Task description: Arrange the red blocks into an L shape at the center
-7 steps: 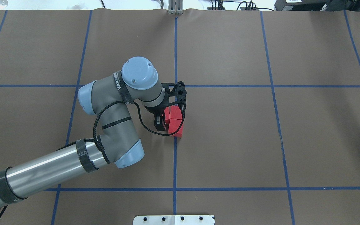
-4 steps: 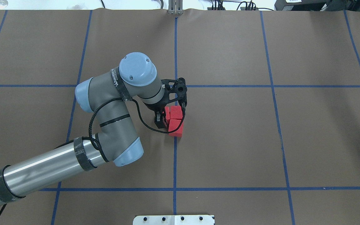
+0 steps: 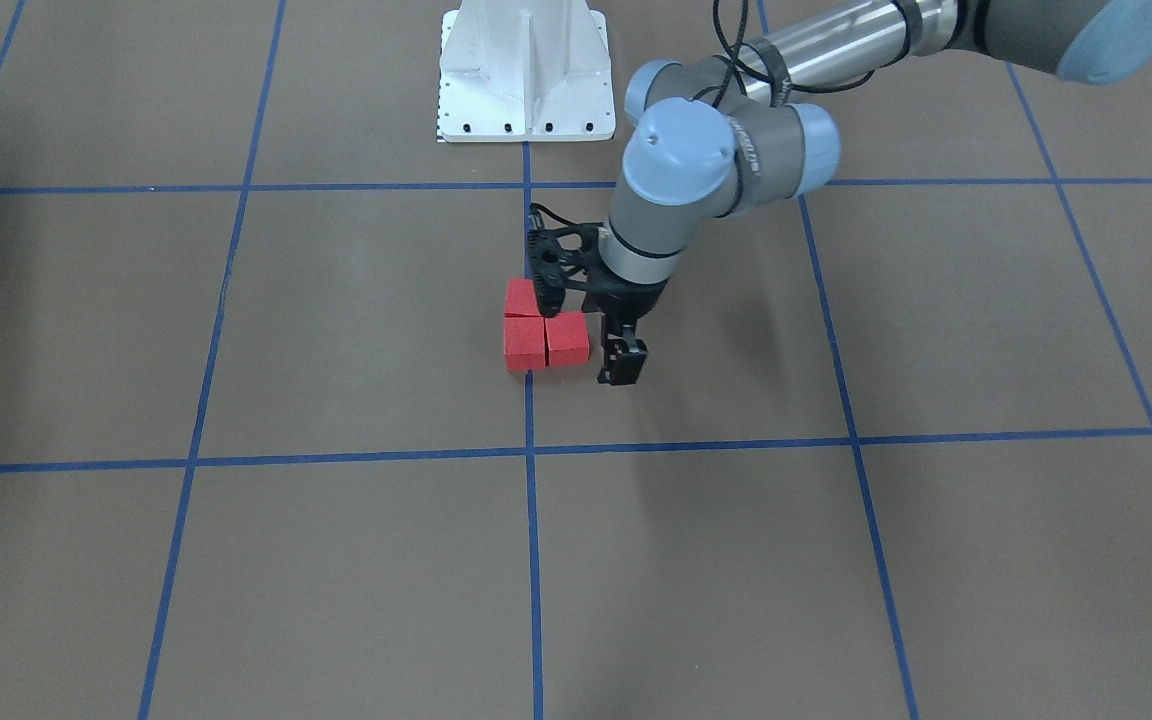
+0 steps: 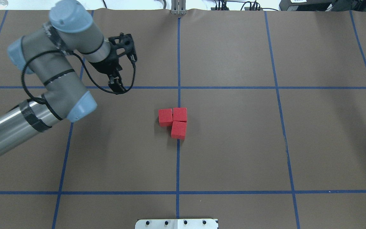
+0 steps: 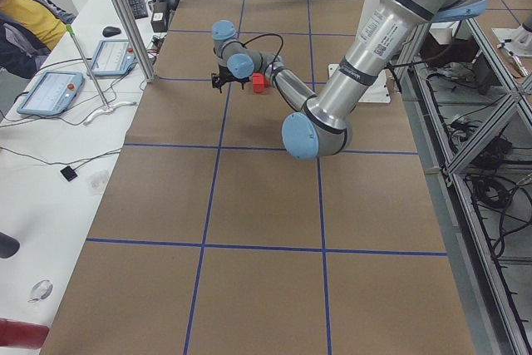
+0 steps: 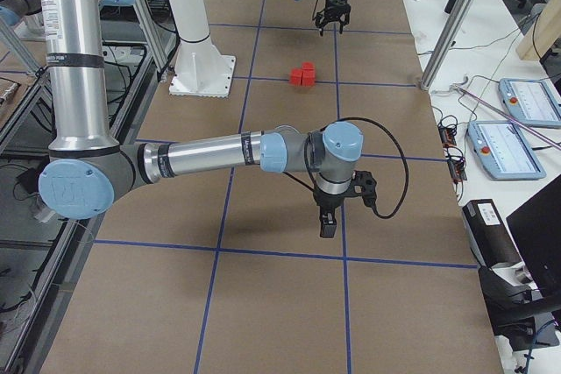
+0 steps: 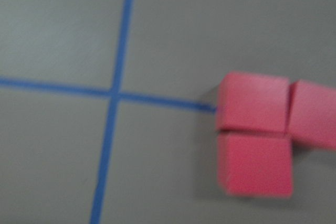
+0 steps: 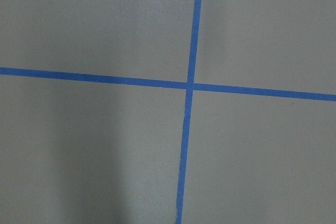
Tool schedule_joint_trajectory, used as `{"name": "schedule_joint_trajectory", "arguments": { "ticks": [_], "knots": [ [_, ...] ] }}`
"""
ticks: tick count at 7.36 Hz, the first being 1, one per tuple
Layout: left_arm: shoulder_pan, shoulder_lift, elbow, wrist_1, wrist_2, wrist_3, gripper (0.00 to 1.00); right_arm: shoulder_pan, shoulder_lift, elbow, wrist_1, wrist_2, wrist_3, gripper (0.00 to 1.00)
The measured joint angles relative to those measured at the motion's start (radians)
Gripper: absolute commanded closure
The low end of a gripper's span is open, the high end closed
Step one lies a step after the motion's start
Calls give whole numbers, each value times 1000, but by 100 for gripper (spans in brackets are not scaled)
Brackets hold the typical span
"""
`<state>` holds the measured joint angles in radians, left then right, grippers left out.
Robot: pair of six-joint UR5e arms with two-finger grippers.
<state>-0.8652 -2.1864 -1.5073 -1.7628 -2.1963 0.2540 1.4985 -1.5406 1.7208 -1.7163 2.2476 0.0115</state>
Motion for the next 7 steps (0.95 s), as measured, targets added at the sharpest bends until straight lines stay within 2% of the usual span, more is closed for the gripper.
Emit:
{"name": "schedule_joint_trajectory", "arguments": {
  "ticks": [4, 5, 7],
  "knots": [
    [-310, 283, -20, -9, -87, -246, 0, 18, -14, -7, 1, -15, -27, 0],
    [-382, 363, -18, -11, -91, -255, 0, 25, -16, -12, 1, -18, -45, 0],
    [-518, 508, -11, 5, -34, -230, 0, 36, -18, -24, 0, -20, -67, 0]
  ]
}}
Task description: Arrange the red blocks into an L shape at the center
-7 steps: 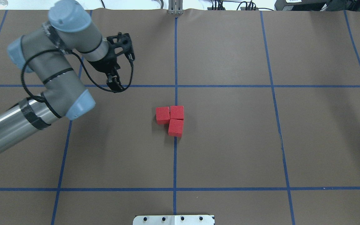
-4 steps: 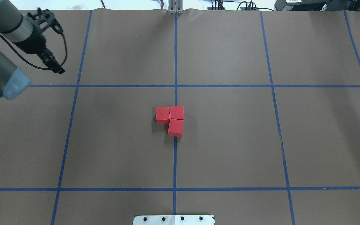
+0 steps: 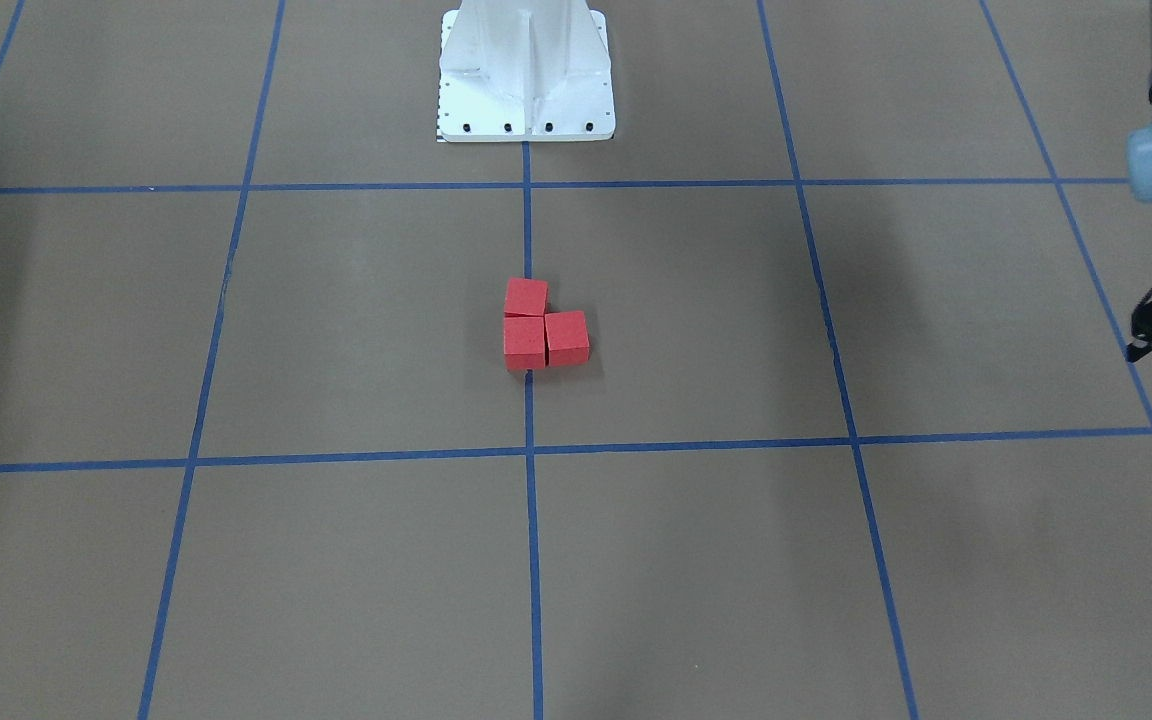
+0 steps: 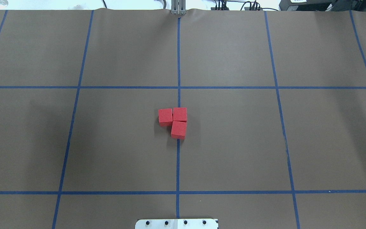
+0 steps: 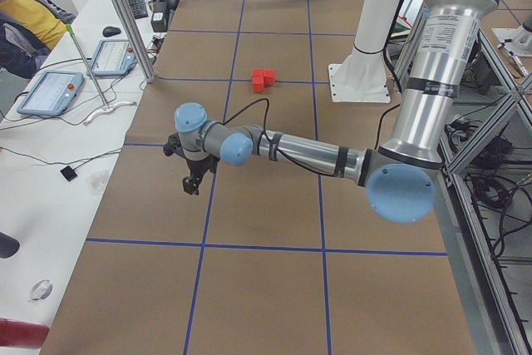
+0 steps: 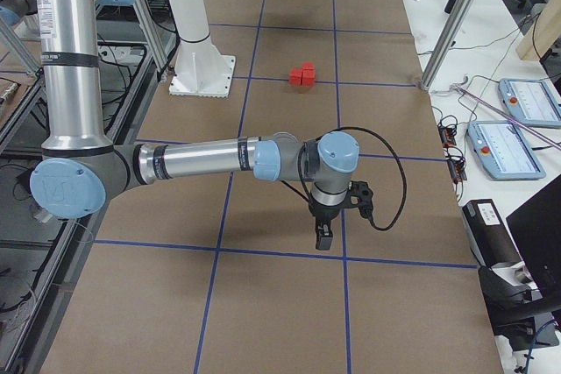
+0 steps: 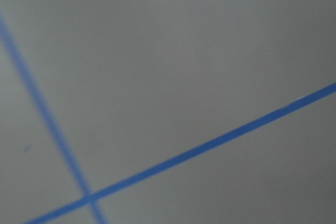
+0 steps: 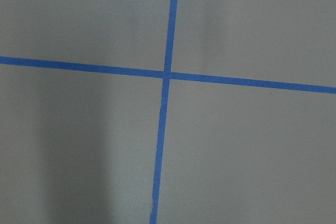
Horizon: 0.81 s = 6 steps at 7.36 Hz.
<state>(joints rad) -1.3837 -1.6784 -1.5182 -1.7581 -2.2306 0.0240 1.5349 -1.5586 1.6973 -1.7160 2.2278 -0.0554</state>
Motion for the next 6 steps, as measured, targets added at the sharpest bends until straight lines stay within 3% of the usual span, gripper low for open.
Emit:
{"name": "schedule_joint_trajectory", "arguments": {
  "ticks": [2, 6],
  "knots": [
    [-131, 97, -32, 35, 15, 5, 0, 4, -2, -3, 1, 1, -4, 0],
    [-164, 133, -176, 231, 10, 10, 0, 6, 0, -4, 1, 1, -2, 0]
  ]
}}
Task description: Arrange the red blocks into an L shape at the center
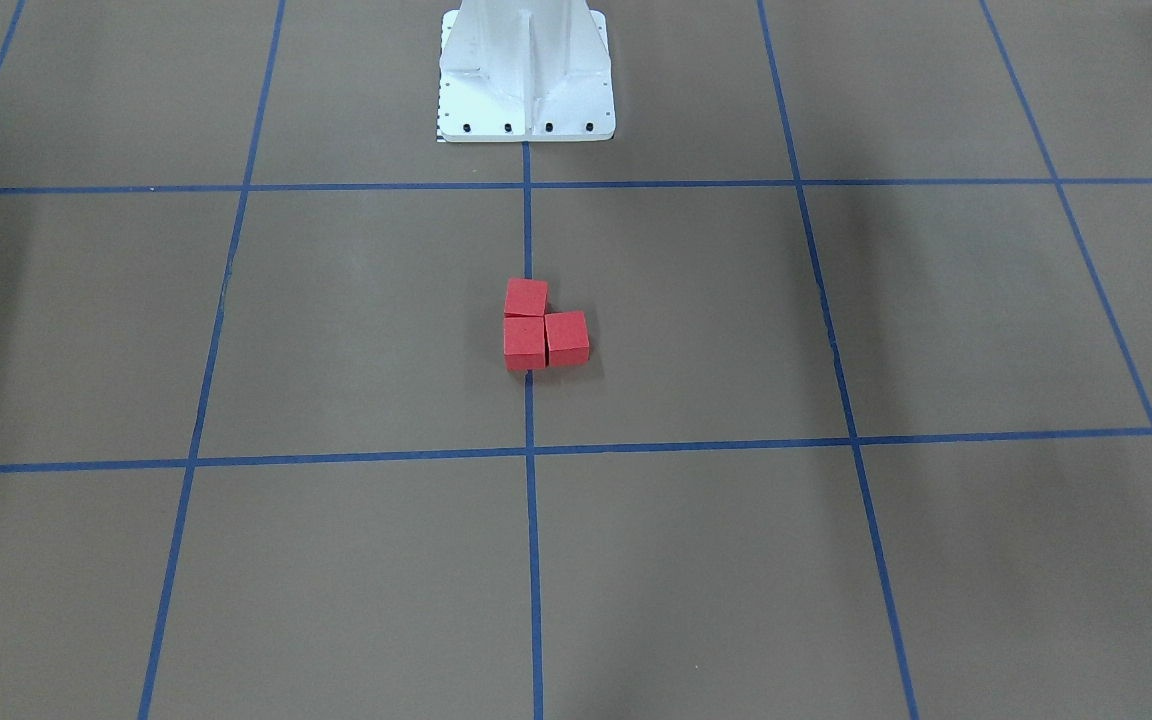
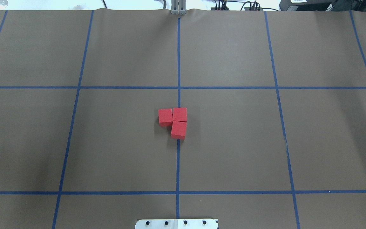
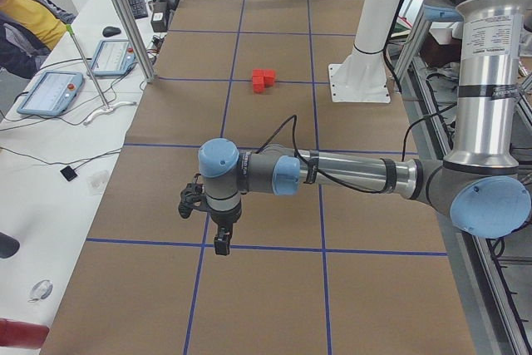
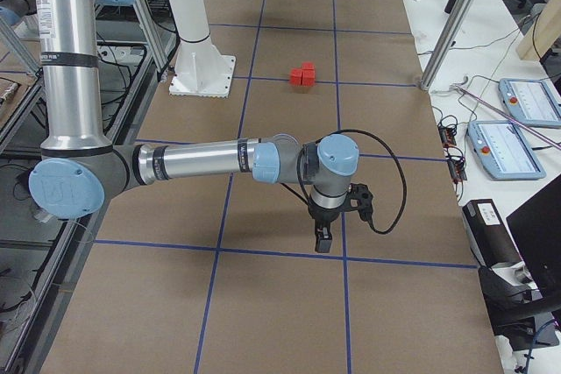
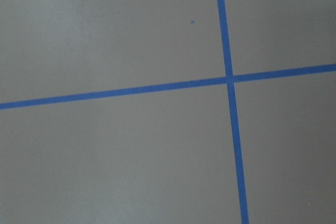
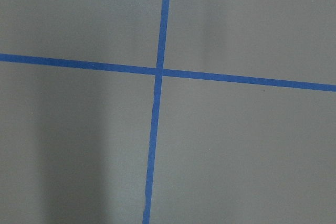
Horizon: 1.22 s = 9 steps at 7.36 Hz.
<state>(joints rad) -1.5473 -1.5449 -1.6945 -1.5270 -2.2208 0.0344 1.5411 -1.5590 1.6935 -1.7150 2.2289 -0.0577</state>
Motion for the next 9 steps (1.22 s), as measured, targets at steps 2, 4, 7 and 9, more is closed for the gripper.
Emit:
{"name": "schedule_joint_trajectory", "arguments": {
  "ticks": [2, 4, 7, 9],
  "knots": [
    [0, 1, -8, 7, -72, -1, 0, 0, -2, 2, 0, 0, 2, 0],
    [2, 1, -10, 4, -110, 4, 0, -1, -3, 4, 0, 0, 2, 0],
    [4, 6, -4, -2, -112, 4, 0, 0, -6, 2, 0, 0, 3, 0],
    [4, 18, -8, -4, -113, 5, 0, 0, -9, 1, 0, 0, 3, 0]
  ]
}}
